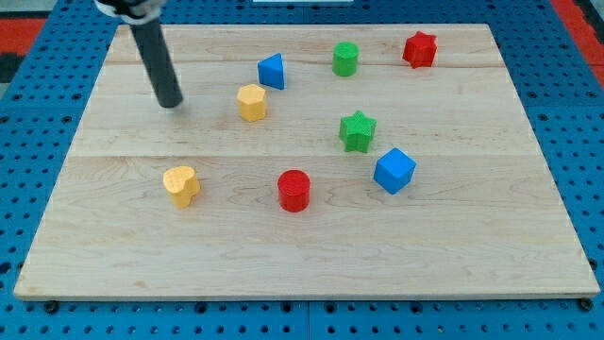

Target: Push the yellow hexagon below the blue triangle

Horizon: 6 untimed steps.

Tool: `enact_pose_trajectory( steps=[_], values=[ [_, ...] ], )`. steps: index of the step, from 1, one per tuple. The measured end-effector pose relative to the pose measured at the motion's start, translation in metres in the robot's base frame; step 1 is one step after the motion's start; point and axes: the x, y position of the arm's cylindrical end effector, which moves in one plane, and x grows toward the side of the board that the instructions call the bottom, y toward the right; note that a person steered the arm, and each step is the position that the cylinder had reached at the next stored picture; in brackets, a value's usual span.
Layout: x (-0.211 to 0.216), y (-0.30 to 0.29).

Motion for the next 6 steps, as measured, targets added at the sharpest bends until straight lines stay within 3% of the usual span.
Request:
enact_pose_trajectory(
  steps=[1,4,6],
  values=[
    [0.010,0.055],
    [-0.003,0.052],
    [-0.009,0.117]
  ],
)
